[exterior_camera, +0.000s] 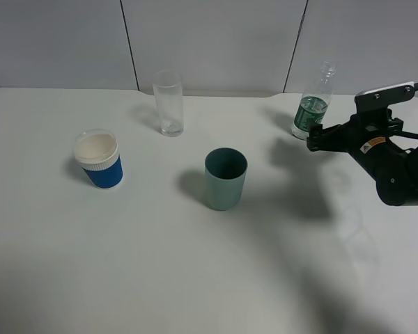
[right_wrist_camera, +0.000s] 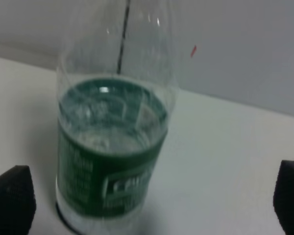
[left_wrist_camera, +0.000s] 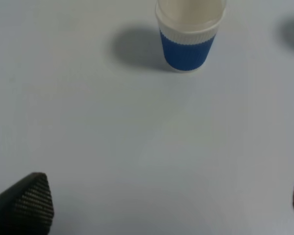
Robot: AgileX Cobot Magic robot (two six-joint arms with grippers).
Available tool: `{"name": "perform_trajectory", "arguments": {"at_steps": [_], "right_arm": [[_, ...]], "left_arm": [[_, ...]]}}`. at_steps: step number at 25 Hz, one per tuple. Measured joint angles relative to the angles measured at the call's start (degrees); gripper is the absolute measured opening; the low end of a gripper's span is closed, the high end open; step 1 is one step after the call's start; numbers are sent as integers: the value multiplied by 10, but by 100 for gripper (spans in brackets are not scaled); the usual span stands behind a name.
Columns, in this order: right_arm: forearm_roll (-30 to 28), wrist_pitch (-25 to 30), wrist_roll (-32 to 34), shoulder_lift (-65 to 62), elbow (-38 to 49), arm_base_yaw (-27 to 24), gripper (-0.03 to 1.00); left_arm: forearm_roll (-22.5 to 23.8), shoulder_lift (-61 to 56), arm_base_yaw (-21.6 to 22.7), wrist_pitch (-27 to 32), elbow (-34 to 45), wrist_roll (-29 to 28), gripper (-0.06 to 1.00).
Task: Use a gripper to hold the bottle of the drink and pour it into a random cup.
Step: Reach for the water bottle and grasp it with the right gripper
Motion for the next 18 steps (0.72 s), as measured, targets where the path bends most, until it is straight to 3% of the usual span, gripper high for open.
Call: {"name": "perform_trajectory", "arguments": {"at_steps": [11,18], "right_arm": [[-15,4,0,6,-13,0,96],[-39,3,0,75,-30,0,96]], "left_arm": [[0,0,0,0,0,0,99],[0,0,0,0,0,0,99]]}}
